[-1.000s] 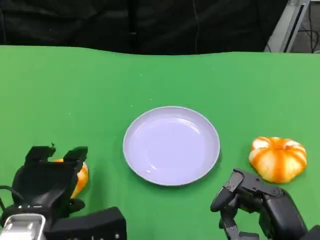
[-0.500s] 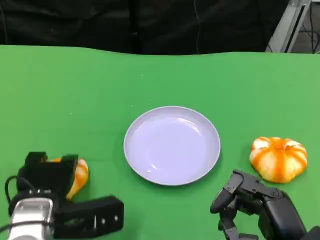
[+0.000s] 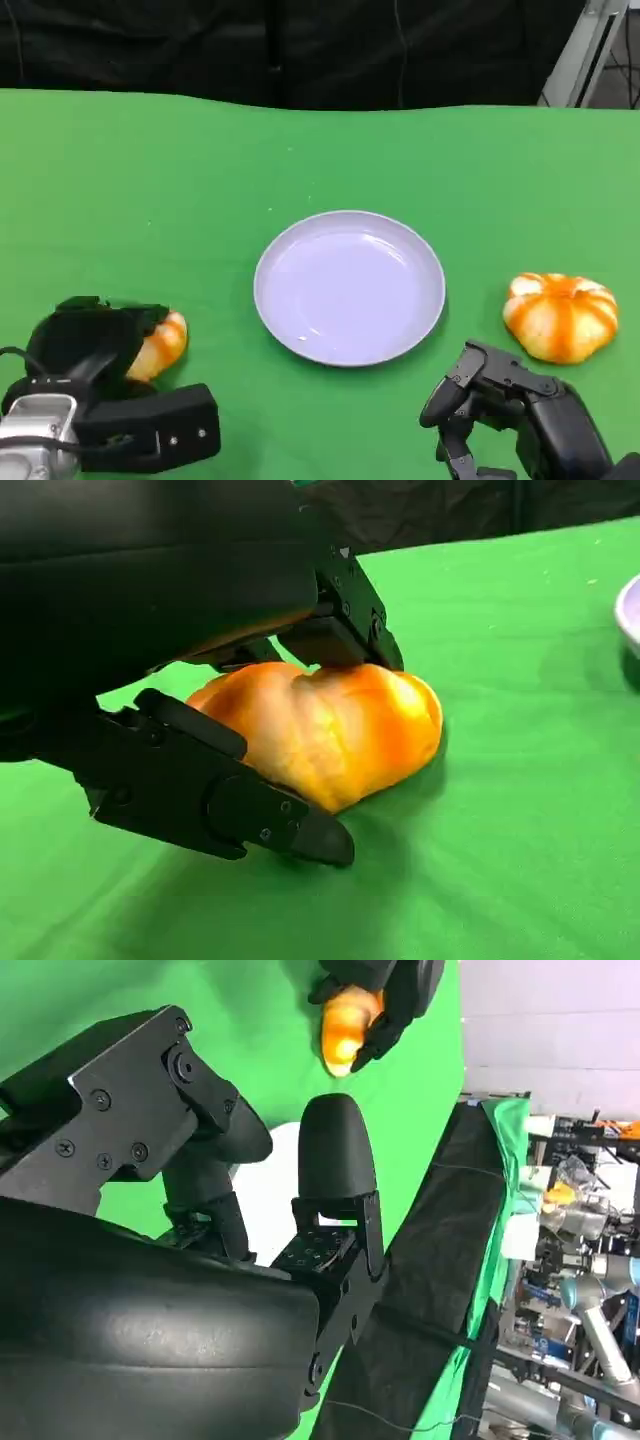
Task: Grasp the bread from the table and place it into the plate.
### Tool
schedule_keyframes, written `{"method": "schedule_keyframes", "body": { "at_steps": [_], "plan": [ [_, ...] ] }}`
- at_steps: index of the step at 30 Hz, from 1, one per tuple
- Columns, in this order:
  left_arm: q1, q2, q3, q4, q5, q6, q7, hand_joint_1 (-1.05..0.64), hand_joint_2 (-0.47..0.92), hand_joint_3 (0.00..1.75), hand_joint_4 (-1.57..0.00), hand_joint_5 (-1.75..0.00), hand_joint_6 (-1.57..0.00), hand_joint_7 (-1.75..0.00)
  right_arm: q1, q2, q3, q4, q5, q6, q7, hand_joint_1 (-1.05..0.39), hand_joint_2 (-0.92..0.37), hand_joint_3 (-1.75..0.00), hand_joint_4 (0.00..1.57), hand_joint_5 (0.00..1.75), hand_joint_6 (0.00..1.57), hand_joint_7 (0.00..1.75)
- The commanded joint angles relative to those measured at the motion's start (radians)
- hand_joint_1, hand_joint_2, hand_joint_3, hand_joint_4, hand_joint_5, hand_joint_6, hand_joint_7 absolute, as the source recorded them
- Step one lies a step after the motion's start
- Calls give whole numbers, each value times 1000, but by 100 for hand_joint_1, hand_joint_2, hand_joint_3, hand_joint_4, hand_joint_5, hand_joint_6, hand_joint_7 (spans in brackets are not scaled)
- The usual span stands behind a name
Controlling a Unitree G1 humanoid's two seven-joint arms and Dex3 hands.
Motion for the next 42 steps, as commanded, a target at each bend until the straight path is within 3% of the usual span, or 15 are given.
{"method": "schedule_keyframes", "body": {
  "at_steps": [1,4,9,10,13,16,21,27,33,42],
  "plan": [
    [-2,27,-33,43,12,-5,45,-35,92,16,-83,-170,-73,-112,-3,-3,-8,1,10,-4,-4,4,-46,-124,70,166,71,137],
    [9,36,-36,5,1,-13,55,-35,92,18,-81,-174,-68,-128,-5,-9,-10,5,5,-11,-2,4,-46,-125,70,167,71,137],
    [22,53,-32,-41,-9,-51,101,-35,92,16,-79,-175,-60,-127,-8,-10,-11,9,7,-17,-2,4,-45,-126,71,166,72,137],
    [26,61,-28,-51,-9,-80,139,-28,92,20,-75,-175,-55,-155,-9,-9,-12,11,9,-18,-2,4,-45,-126,71,166,72,137],
    [29,75,-19,-62,4,-150,281,-21,89,25,-74,-175,-54,-173,-13,-7,-12,17,11,-19,-2,3,-45,-126,71,166,72,138],
    [34,78,-12,-78,-1,-193,347,-19,58,90,-77,-175,-56,-174,-16,-10,-13,24,10,-29,-2,3,-44,-126,72,167,72,137],
    [29,72,-8,-115,4,-254,437,-17,41,120,-81,-175,-59,-175,-14,-13,-14,24,7,-29,0,3,-45,-126,71,166,72,137],
    [18,62,-4,-153,2,-273,437,-17,41,126,-83,-175,-61,-175,-13,-12,-14,23,12,-24,0,1,-45,-124,71,165,72,137],
    [-53,10,-26,-136,15,-312,466,-14,40,131,-88,-175,-66,-175,-13,-15,-13,28,8,-36,0,4,-45,-124,70,165,72,137],
    [-185,-112,-94,-56,25,-303,430,-17,36,131,-90,-175,-67,-175,-12,-19,-15,26,7,-38,2,4,-45,-125,70,165,72,137]
  ]
}}
